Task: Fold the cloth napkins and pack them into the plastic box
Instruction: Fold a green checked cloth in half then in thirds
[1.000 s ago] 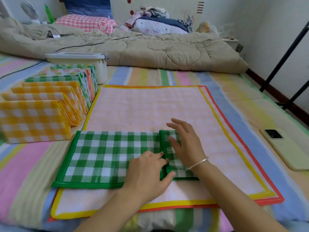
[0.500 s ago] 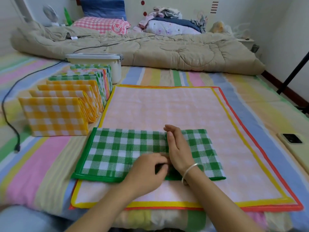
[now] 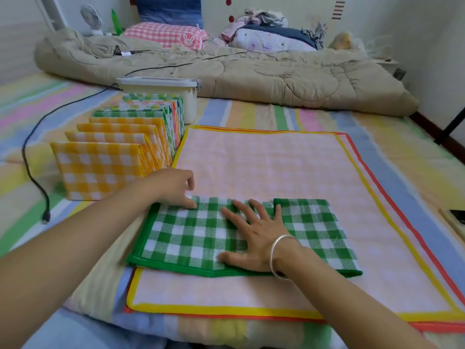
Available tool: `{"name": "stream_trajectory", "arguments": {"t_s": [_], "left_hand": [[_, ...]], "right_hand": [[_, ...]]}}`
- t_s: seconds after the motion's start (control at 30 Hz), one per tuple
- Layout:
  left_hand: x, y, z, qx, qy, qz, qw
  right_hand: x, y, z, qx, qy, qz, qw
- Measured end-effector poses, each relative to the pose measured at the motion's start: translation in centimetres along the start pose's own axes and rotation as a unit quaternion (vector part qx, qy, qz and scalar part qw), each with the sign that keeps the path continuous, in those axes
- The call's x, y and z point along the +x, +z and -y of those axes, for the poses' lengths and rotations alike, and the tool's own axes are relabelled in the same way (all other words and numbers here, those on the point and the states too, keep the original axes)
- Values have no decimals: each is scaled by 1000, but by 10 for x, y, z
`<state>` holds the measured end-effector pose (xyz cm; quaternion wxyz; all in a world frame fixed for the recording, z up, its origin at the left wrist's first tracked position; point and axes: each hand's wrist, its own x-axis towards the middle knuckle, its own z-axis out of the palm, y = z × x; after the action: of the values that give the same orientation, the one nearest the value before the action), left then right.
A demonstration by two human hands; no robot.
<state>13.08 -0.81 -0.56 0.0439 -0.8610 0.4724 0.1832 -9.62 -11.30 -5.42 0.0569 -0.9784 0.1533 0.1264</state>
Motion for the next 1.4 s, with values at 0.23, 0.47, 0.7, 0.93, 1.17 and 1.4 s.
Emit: {"name": "stream_trajectory", "arguments": {"t_s": [0.23, 0.47, 0.7, 0.93, 1.17, 1.4], "left_hand": [[-8, -12, 5, 47, -53, 23, 997], [-65, -4, 24, -171, -60, -4, 984], [-89, 12, 39, -293, -67, 75, 951], [-90, 0, -20, -482, 12, 49, 875], [-68, 4, -97, -531, 35, -18, 846], [-43, 37, -147, -305, -3, -38, 952]], "right_hand": [[12, -22, 7, 4, 10, 80, 997], [16, -23, 9, 6, 15, 101, 995], [16, -22, 9, 9, 16, 106, 994], [15, -15, 11, 2, 28, 81, 996], [2, -17, -12, 353, 18, -183, 918], [-4, -19, -42, 470, 162, -253, 830]]}}
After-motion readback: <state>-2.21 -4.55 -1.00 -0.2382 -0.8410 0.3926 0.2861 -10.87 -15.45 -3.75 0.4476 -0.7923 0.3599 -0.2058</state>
